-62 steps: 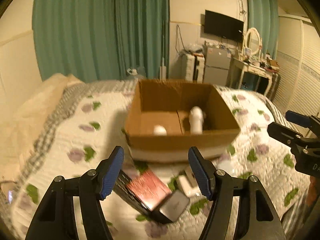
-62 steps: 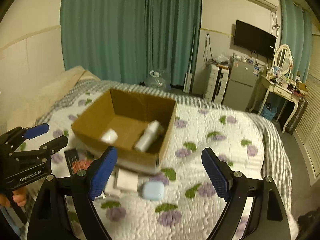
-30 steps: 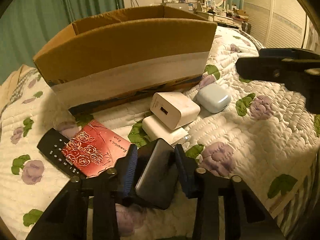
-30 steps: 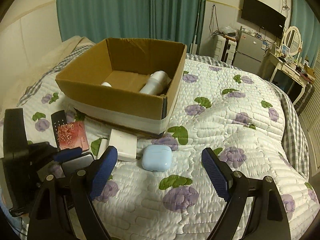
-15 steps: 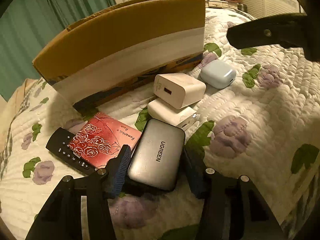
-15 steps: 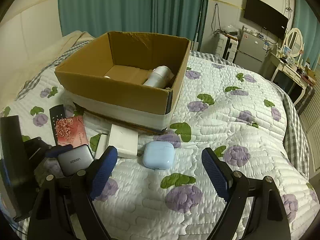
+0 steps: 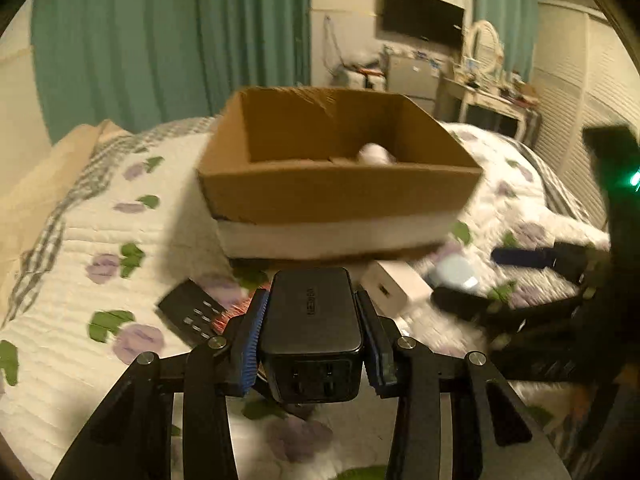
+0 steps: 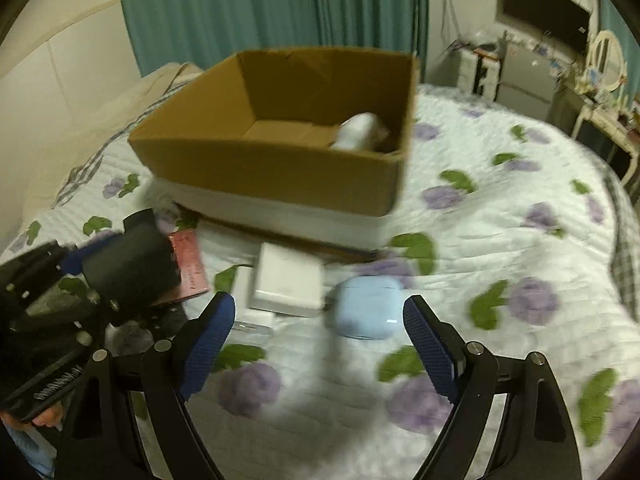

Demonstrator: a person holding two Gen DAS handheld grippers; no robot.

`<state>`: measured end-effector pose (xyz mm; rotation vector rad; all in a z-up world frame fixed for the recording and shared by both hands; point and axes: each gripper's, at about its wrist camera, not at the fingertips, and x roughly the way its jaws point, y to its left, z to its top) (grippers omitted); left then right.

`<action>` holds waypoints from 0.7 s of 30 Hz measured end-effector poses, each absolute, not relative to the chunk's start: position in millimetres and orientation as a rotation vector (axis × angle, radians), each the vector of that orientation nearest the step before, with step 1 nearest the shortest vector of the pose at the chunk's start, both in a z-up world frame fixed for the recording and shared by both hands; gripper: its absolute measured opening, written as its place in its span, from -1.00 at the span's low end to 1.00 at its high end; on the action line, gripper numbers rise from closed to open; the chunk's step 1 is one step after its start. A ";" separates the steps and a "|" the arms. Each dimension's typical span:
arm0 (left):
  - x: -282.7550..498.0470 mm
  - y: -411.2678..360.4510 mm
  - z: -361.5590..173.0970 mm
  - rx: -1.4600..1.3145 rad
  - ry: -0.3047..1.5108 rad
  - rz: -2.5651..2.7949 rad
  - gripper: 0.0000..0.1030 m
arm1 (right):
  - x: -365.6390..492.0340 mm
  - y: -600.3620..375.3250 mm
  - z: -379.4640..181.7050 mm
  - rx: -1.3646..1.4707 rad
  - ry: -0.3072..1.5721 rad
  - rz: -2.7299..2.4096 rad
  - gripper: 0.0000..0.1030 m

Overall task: Organize rigid objects
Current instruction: 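Grasp the white charger cube with the right tool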

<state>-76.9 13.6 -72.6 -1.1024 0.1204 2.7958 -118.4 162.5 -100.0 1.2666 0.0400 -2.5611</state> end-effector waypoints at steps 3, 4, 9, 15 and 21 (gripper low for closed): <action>-92.8 1.7 -77.4 -1.124 0.105 2.826 -0.18 | -134.5 150.6 -113.5 1.304 -0.001 -2.521 0.68; -92.9 -2.8 -76.7 -1.129 0.094 2.829 -0.18 | -140.6 147.6 -118.6 1.320 -0.021 -2.510 0.68; -97.4 -11.8 -80.5 -1.155 0.071 2.822 -0.18 | -163.2 136.5 -134.8 1.355 -0.045 -2.494 0.66; -98.4 -13.5 -87.5 -1.180 0.067 2.804 -0.18 | -177.4 130.1 -155.5 1.407 0.000 -2.492 0.55; -93.5 -13.4 -82.5 -1.165 0.060 2.807 -0.18 | -164.0 133.0 -147.6 1.362 0.004 -2.501 0.09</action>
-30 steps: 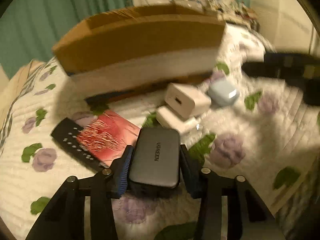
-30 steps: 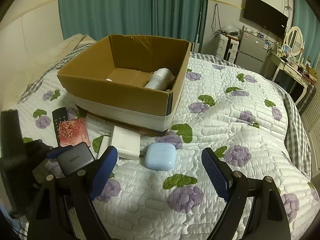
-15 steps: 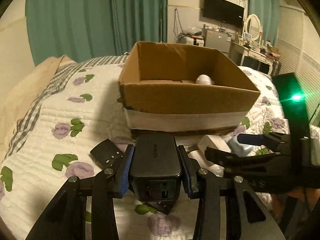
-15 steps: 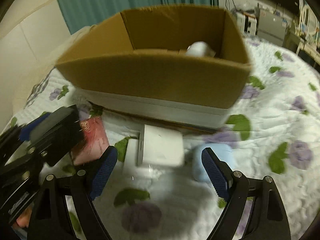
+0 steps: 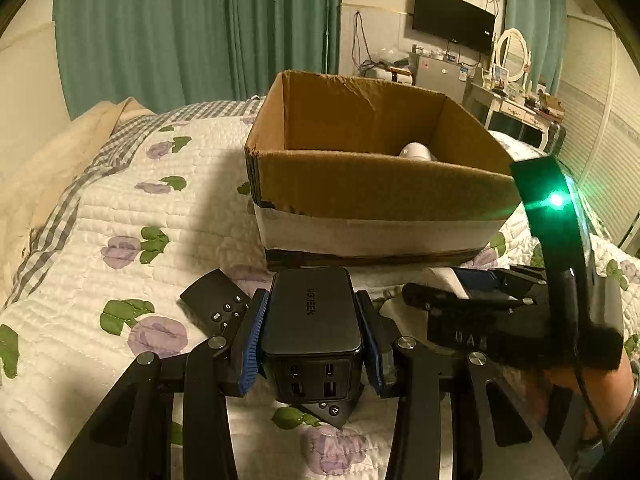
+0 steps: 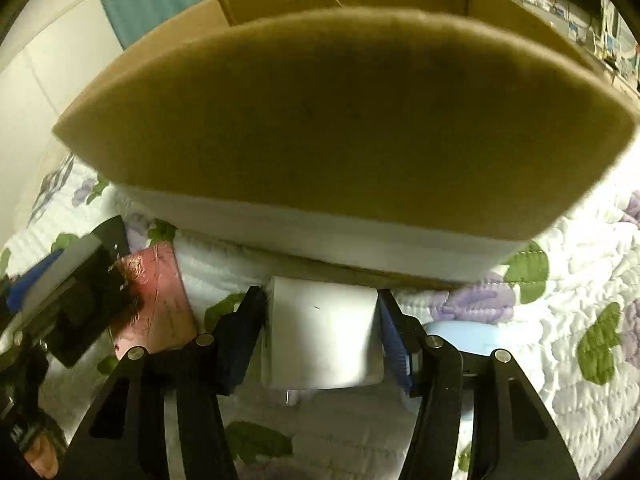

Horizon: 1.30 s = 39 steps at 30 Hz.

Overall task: Organize rigid objects
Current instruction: 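Grasp the white charger cube with the right tool, then lower the power bank into the box with the left tool while the right tool releases the charger there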

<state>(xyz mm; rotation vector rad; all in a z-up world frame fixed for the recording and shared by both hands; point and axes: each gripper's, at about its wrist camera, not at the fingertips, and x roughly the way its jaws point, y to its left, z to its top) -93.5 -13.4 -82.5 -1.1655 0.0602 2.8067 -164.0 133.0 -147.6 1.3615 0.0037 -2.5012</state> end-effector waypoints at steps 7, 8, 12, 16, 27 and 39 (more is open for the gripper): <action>-75.9 -6.5 -53.5 -1.082 0.053 2.823 -0.18 | -119.3 139.2 -90.7 1.177 0.029 -2.556 0.09; -73.5 -5.5 -46.8 -1.062 0.053 2.828 -0.18 | -115.1 142.1 -82.0 1.152 0.028 -2.568 0.09; -69.3 -0.3 -14.2 -0.970 0.048 2.847 -0.18 | -110.8 151.6 -19.5 1.005 0.055 -2.636 0.09; -79.7 3.6 11.9 -0.902 0.054 2.865 -0.18 | -121.4 150.6 23.3 0.896 0.090 -2.681 0.09; -165.8 17.9 25.9 -0.893 0.094 2.871 -0.18 | -188.8 147.6 48.2 0.787 0.139 -2.734 0.09; -217.7 39.9 -24.3 -0.936 0.210 2.870 0.02 | -232.6 177.5 -16.1 0.956 0.024 -2.693 0.09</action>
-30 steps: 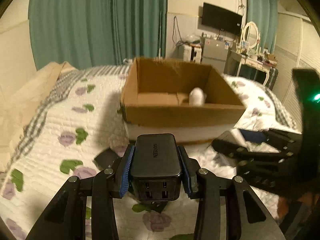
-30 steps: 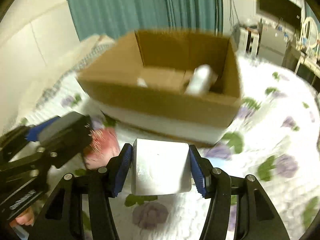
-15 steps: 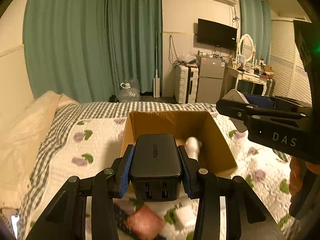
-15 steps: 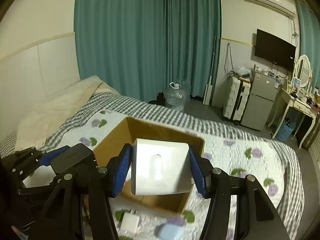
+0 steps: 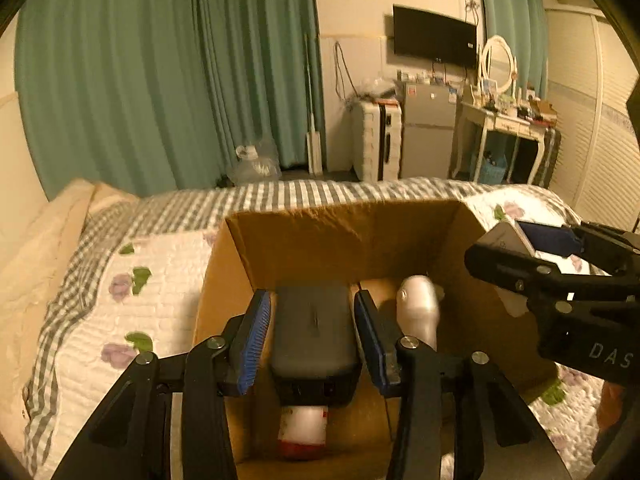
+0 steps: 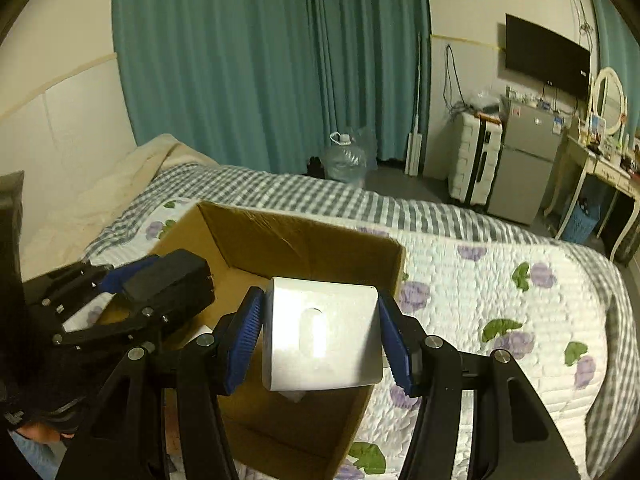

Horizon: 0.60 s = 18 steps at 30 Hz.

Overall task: Organize rigid objects
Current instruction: 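Lower the power bank into the box with the left tool while the right tool releases the charger there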

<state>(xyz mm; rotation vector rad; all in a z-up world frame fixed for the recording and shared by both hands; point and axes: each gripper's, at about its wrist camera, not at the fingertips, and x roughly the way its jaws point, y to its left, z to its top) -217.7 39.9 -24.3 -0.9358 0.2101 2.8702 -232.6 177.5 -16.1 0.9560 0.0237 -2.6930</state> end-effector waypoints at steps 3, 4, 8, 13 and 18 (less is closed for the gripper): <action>-209.5 42.7 -16.3 -0.865 0.238 2.898 0.26 | -232.6 181.8 -14.7 0.953 0.014 -2.700 0.09; -208.6 42.1 -15.0 -0.872 0.240 2.897 0.26 | -232.0 182.1 -13.4 0.951 0.021 -2.705 0.09; -208.0 32.8 -15.4 -0.914 0.230 2.909 0.27 | -228.5 180.0 -10.0 0.945 0.035 -2.715 0.09; -191.7 17.8 -12.0 -0.932 0.182 2.920 0.27 | -226.8 166.4 -13.7 0.954 0.070 -2.691 0.09; -174.3 6.4 -1.4 -0.933 0.132 2.941 0.27 | -215.6 157.9 -11.2 0.932 0.107 -2.719 0.45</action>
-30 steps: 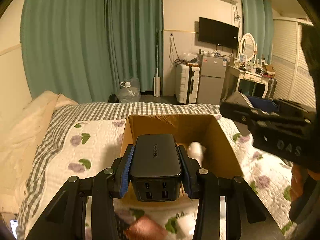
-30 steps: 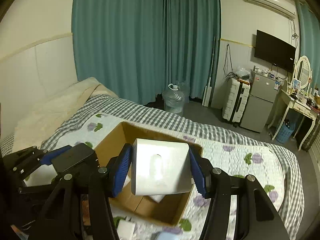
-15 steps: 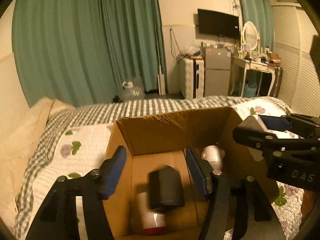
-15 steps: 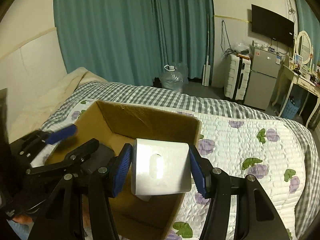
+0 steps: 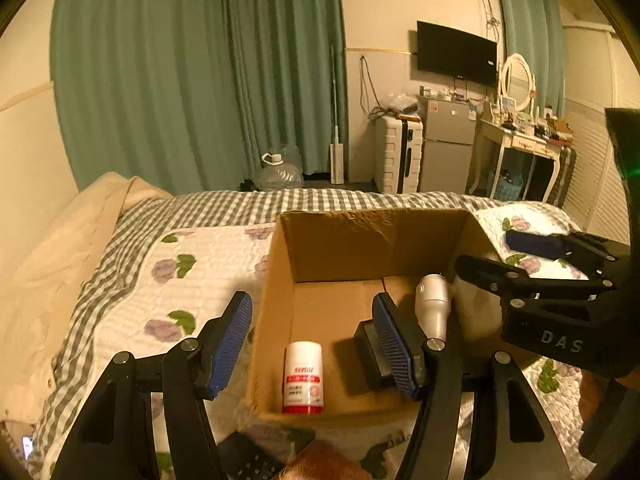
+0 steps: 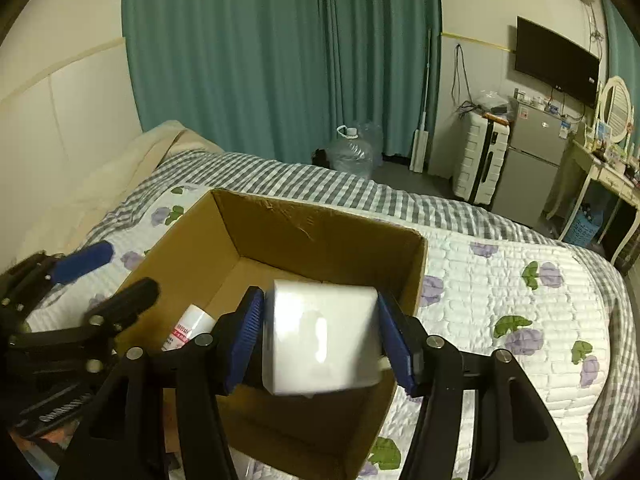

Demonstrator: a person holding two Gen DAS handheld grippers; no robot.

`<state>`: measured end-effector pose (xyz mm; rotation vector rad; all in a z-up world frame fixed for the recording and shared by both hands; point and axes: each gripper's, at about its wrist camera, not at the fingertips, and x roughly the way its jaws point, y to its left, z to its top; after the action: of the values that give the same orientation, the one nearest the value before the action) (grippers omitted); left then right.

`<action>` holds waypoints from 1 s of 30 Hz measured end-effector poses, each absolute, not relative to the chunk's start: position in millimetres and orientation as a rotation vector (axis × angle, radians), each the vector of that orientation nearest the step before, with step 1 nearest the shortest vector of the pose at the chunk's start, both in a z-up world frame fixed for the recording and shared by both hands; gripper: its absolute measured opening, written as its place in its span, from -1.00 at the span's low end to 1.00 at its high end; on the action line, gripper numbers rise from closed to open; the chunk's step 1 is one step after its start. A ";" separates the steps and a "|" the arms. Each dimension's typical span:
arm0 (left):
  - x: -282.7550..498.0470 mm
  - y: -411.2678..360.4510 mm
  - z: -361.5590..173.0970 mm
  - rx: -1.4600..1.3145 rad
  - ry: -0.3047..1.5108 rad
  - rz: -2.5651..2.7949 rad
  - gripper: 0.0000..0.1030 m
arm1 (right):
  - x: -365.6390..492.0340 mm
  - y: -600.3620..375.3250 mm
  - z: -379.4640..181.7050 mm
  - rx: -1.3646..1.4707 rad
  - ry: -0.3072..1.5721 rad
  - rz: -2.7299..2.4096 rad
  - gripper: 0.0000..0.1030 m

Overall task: Organize rigid objects
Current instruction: 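Lower the power bank into the box with the left tool while the right tool releases the charger there, then grasp the red patterned card case with the left tool while the right tool grasps the white block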

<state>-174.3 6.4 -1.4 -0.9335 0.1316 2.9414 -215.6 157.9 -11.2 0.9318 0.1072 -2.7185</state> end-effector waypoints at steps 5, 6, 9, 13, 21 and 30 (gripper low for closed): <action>-148.9 -2.1 14.7 -0.911 0.105 2.957 0.32 | -181.7 175.0 17.7 0.871 0.080 -2.766 0.59; -143.1 -4.2 18.3 -0.898 0.104 2.960 0.33 | -177.2 177.7 21.7 0.867 0.087 -2.775 0.60; -127.7 -10.0 23.3 -0.884 0.105 2.966 0.34 | -154.0 183.3 30.9 0.864 0.116 -2.798 0.63; -109.7 -18.4 16.3 -0.908 0.089 2.957 0.35 | -122.2 189.9 28.3 0.878 0.091 -2.809 0.64; -101.9 -32.1 -37.7 -1.076 0.077 2.912 0.35 | -99.4 175.5 -29.6 1.021 0.069 -2.719 0.64; -114.6 -12.9 -116.6 -1.301 0.241 2.709 0.35 | -116.2 156.9 -79.3 1.181 0.105 -2.625 0.64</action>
<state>-114.6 -12.9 -116.6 -1.3012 0.2405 2.7089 -116.2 156.9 -79.3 1.1813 0.1048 -2.6251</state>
